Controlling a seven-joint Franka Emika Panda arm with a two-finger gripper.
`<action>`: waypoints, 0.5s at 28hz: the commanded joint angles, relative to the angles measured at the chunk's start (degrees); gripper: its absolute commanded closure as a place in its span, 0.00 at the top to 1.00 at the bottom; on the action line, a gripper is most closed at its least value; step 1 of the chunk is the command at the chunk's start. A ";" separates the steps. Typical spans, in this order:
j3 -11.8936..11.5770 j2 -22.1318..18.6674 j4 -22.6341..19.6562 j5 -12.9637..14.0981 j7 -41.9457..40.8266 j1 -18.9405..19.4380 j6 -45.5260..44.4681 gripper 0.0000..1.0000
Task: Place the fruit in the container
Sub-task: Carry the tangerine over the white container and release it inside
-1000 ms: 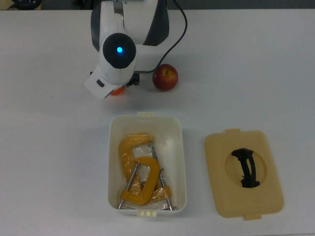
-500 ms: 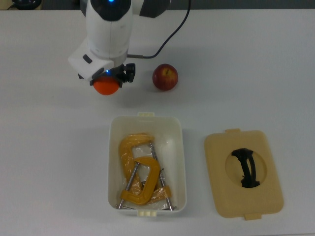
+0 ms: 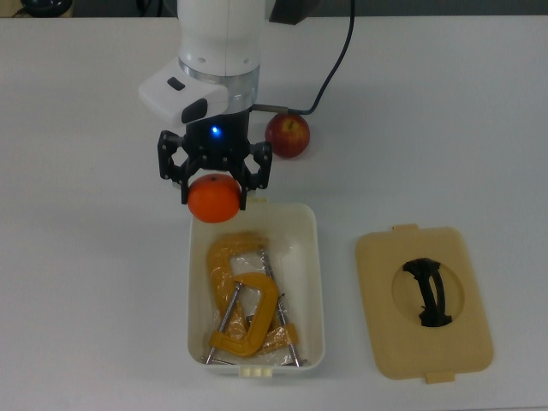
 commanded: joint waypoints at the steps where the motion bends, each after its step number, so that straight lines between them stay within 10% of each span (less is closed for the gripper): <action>1: -0.10 3.63 0.64 -1.28 2.73 1.53 8.39 0.48; 5: -0.10 4.96 0.64 -1.81 3.88 1.79 9.64 0.55; 8: -0.10 5.04 0.55 -1.72 5.11 2.23 9.55 1.00; 14: -0.01 3.03 -1.20 -1.02 7.39 3.37 5.87 1.00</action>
